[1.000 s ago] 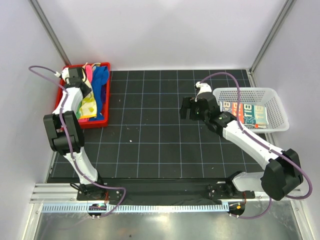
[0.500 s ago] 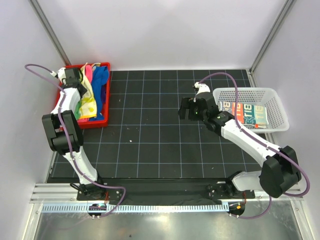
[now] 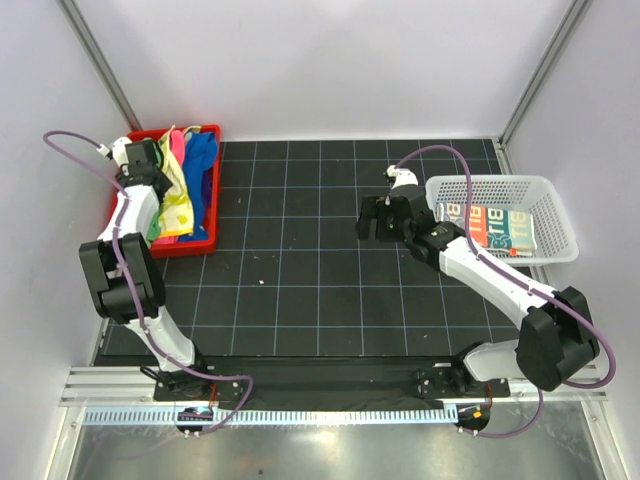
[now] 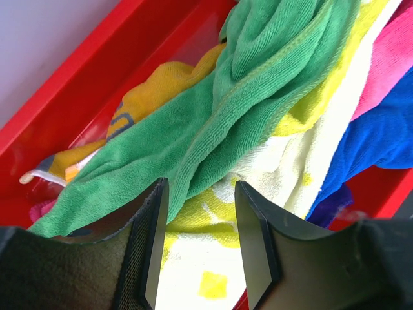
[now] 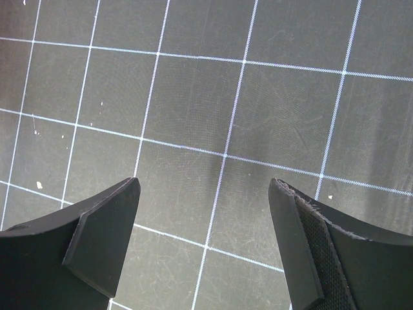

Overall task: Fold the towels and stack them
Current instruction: Grab crumpled towel

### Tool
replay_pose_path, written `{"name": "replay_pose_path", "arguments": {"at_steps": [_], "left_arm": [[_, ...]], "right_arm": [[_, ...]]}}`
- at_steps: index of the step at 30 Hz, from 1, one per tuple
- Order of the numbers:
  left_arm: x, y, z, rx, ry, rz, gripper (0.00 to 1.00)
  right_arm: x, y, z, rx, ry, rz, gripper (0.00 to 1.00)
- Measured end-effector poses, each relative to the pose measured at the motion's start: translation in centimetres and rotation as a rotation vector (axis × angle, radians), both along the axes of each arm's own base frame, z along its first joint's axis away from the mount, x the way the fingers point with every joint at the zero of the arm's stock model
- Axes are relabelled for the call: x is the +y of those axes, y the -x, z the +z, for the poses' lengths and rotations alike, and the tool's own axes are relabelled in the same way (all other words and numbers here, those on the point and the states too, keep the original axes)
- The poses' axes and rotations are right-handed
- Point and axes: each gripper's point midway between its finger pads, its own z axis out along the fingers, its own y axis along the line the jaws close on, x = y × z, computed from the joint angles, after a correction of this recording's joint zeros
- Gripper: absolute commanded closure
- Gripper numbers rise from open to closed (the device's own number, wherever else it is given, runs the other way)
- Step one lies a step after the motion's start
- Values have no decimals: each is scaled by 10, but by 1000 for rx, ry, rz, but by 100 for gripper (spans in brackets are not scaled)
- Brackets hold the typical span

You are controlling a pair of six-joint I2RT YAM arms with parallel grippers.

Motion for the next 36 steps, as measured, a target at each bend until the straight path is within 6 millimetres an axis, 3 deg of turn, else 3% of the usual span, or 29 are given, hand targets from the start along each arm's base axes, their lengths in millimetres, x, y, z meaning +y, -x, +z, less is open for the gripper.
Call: {"name": "replay_pose_path", "arguments": {"at_steps": [10,21,24,30,36], "left_arm": [[3,0,2,-9,-16,5,56],[7,0,-38,84,-8,25,64],[9,-1,-40,92,-13,34,70],[14,-6,-32,79,-22,44,100],[14,-9,-23,60,-19,37,100]], "right_arm": [[0,0,1,-3,-2,0,13],[1,-1,-3,5,3,0,12],[1,-1,-4,8,4,0,12],[1,-1,-4,9,4,1,12],[1,-1,-4,9,3,2,13]]}}
